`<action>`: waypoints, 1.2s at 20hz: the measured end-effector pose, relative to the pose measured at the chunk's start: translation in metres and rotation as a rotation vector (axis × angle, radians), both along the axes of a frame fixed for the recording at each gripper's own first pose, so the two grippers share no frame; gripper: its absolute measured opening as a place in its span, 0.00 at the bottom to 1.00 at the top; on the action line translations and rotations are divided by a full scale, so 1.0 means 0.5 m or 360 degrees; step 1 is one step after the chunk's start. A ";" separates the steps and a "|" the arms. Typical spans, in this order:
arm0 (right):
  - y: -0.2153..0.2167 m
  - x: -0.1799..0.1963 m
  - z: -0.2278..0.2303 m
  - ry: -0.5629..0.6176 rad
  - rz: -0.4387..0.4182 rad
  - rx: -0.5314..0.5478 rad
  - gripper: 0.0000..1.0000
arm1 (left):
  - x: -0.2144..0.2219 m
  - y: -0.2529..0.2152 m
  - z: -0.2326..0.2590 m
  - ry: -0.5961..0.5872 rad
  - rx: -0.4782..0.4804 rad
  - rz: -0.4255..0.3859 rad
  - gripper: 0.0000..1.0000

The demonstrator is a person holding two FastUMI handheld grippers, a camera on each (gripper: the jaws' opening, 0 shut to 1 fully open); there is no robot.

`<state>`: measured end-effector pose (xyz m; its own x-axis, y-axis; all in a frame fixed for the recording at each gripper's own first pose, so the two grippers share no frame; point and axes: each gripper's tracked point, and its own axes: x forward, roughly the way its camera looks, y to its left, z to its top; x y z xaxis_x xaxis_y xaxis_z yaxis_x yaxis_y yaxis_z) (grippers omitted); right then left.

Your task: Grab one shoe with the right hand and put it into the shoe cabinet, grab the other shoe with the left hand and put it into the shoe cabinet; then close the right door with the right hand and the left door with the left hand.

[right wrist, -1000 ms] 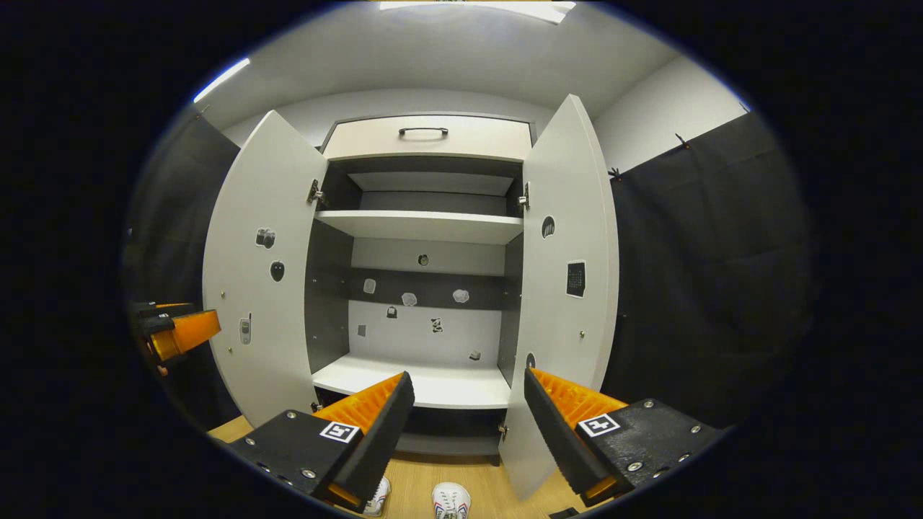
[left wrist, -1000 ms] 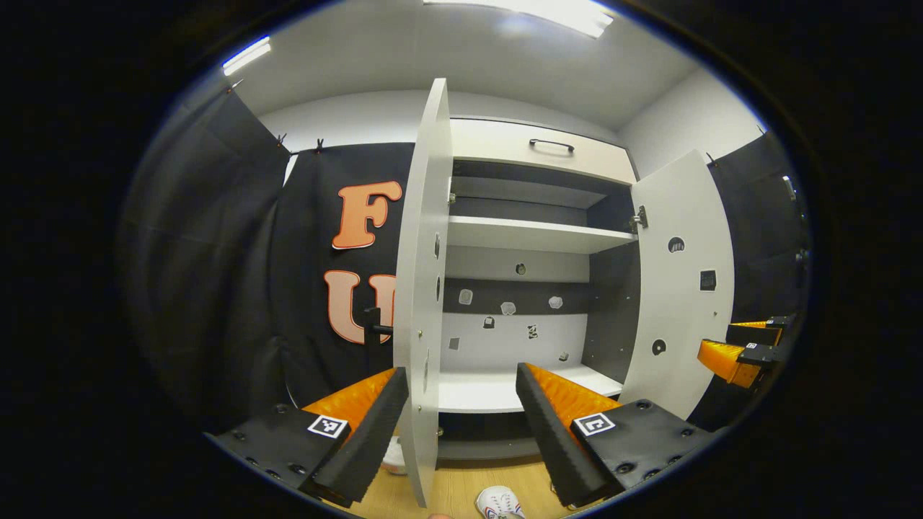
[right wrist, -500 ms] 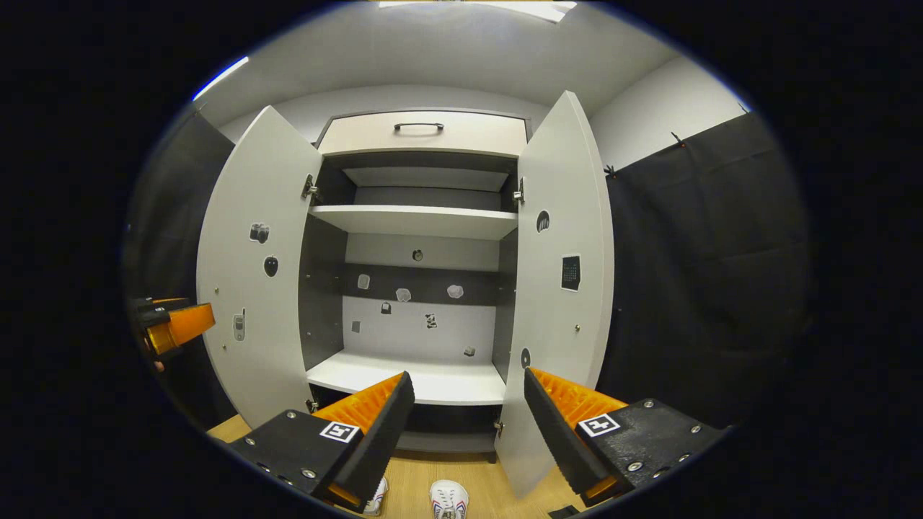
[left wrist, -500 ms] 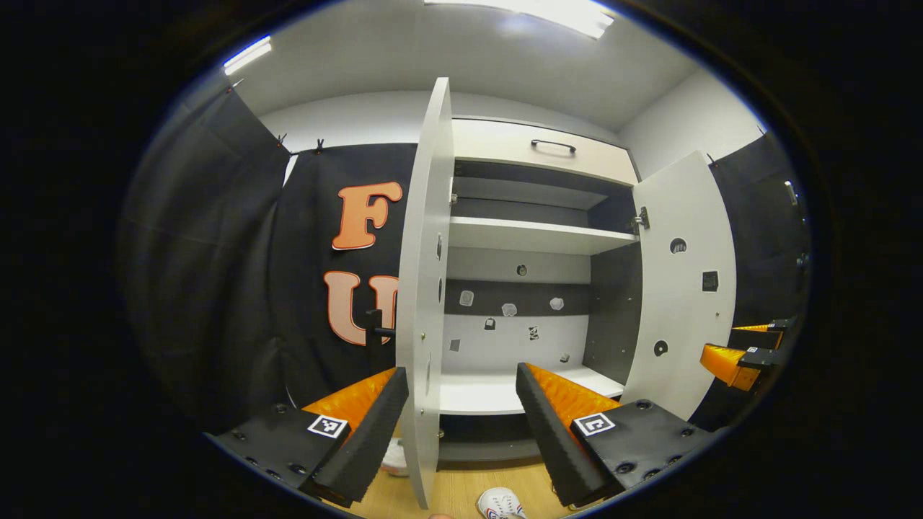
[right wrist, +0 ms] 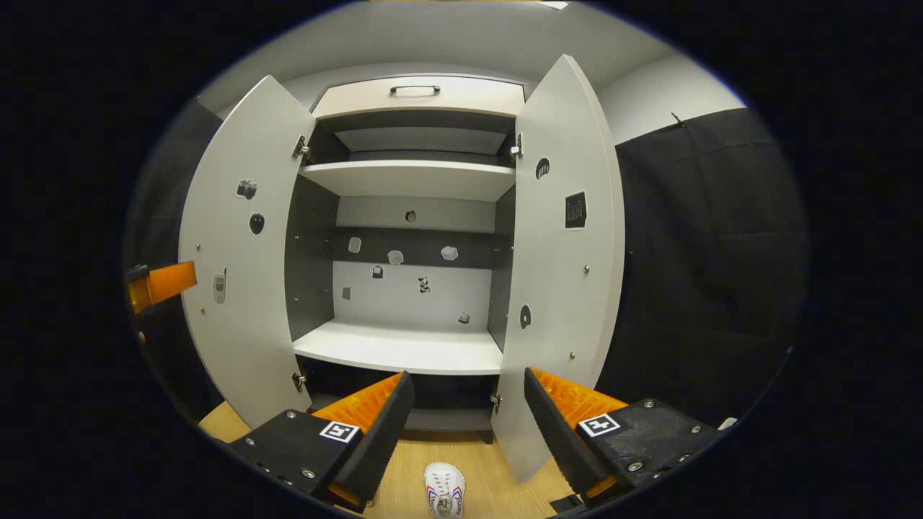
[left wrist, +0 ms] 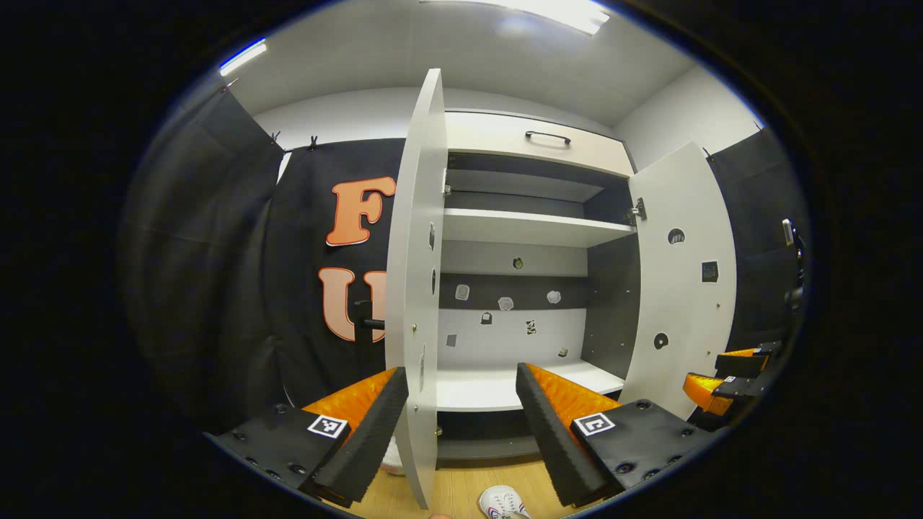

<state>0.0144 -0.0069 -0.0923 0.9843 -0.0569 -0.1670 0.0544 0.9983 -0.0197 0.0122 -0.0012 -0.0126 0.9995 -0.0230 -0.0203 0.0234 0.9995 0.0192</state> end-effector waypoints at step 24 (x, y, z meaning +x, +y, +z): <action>0.002 -0.043 -0.759 0.1053 0.0113 -0.0088 0.84 | -0.029 0.073 -0.016 0.0013 0.0060 0.0182 0.96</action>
